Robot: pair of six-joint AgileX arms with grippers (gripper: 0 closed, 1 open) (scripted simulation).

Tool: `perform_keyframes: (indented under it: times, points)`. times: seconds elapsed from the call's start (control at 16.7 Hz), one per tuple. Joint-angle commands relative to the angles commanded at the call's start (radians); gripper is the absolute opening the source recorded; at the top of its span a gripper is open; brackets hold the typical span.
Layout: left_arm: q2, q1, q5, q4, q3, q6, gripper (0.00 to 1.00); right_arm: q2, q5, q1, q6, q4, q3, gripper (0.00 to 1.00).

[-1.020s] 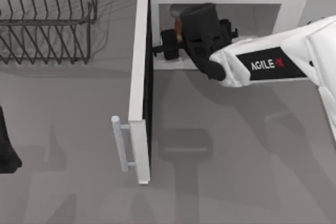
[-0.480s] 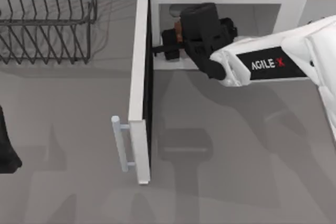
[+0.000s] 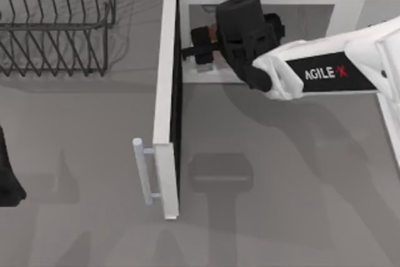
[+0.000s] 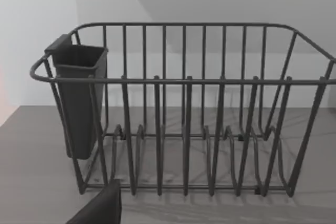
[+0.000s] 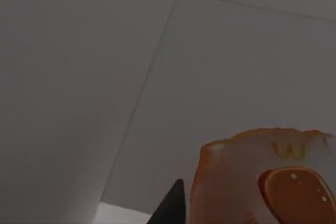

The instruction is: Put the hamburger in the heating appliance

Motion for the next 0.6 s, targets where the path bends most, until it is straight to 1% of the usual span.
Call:
perform_keyframes:
  times: [0.24,0.6]
  points:
    - [0.000,0.000,0.000,0.000,0.000,0.000,1.00,-0.085,0.019,0.061,0.007,-0.001,-0.103,1.00]
    - [0.000,0.000,0.000,0.000,0.000,0.000,1.00,-0.205,0.078,0.159,0.043,0.015,-0.355,1.00]
